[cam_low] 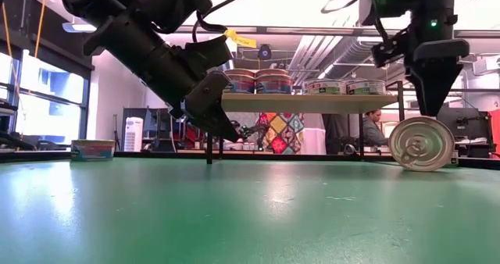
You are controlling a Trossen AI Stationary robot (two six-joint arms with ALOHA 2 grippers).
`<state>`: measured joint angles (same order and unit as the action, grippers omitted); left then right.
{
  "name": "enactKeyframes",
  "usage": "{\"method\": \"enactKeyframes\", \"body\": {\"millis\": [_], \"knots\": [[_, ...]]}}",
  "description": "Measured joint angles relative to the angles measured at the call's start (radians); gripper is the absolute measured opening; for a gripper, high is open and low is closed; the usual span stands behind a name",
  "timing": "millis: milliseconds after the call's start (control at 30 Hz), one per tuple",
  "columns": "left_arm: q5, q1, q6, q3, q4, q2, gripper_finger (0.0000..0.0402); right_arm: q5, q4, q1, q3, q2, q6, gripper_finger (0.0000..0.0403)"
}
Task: Stack canned seafood by type on shelf
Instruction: Stack the blue pink tuna can on top of the blue pink tuna can on the shelf
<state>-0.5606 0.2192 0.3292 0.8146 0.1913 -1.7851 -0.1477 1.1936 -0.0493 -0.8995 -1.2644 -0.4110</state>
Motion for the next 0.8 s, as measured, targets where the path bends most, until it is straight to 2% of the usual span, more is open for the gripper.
{"method": "enactKeyframes", "body": {"millis": [100, 200, 367, 667, 800], "knots": [[0.0, 0.001, 0.0, 0.0, 0.0, 0.0, 0.0, 0.005, -0.005, -0.03, 0.0, 0.0, 0.009, 0.0337], [0.0, 0.001, 0.0, 0.0, -0.001, 0.0, 0.0, 0.004, -0.014, -0.056, 0.0, 0.0, 0.047, 0.0345], [0.0, 0.009, 0.0, 0.0, -0.002, 0.0, 0.0, 0.027, -0.059, -0.085, 0.016, 0.0, 0.077, 0.0326], [0.0, 0.025, -0.002, 0.0, -0.003, 0.0, 0.0, 0.114, -0.24, -0.095, 0.189, -0.001, 0.087, 0.031], [0.0, 0.024, -0.002, 0.0, -0.003, 0.0, 0.0, 0.141, -0.337, -0.095, 0.227, -0.001, 0.094, 0.0276]]}}
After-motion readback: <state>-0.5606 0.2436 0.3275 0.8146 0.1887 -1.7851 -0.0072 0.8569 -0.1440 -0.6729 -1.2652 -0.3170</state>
